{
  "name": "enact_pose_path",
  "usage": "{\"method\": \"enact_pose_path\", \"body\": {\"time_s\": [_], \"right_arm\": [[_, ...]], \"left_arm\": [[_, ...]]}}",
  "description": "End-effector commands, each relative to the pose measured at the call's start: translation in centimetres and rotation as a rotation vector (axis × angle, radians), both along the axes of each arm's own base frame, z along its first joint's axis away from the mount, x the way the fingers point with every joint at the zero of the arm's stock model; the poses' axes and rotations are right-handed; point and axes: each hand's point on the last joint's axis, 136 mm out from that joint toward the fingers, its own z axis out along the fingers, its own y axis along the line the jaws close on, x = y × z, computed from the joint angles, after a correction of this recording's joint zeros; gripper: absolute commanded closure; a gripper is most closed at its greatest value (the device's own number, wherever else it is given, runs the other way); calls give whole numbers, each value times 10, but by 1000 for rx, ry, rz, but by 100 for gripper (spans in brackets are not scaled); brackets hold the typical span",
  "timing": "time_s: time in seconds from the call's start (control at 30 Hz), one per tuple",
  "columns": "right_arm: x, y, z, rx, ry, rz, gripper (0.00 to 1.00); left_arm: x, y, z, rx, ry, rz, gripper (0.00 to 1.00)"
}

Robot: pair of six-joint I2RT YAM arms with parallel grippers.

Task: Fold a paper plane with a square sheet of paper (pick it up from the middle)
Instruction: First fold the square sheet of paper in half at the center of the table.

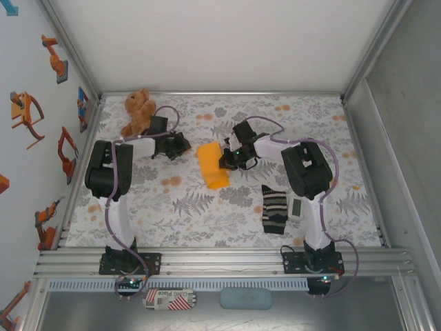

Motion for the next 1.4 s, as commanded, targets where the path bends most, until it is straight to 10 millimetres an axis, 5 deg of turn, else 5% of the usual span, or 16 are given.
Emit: {"method": "enact_pose_path", "body": {"time_s": [0.0,0.27,0.67,0.83,0.93,1.1,1.37], "right_arm": [[-67,-114,-114,-559,248,-78,100],[-67,-113,-114,-556,249,-78,100],[-68,-113,-116,-555,251,-72,100],[-67,-113,-114,-552,247,-74,100],[-68,-113,-114,-552,248,-75,100],[-68,-113,-114,-552,246,-76,100],[-70,-114,-116,-553,253,-74,100]], "left_arm": [[-8,-36,45,-84,-92,-75,100],[-28,-72,5,-79,22,-72,100],[9,-4,-44,90,73,17,100],[31,0,-28,81,41,-1,100],[32,-15,2,53,-8,-33,100],[-1,-44,49,66,-77,-71,100],[-82,-77,34,1,36,-120,100]]}}
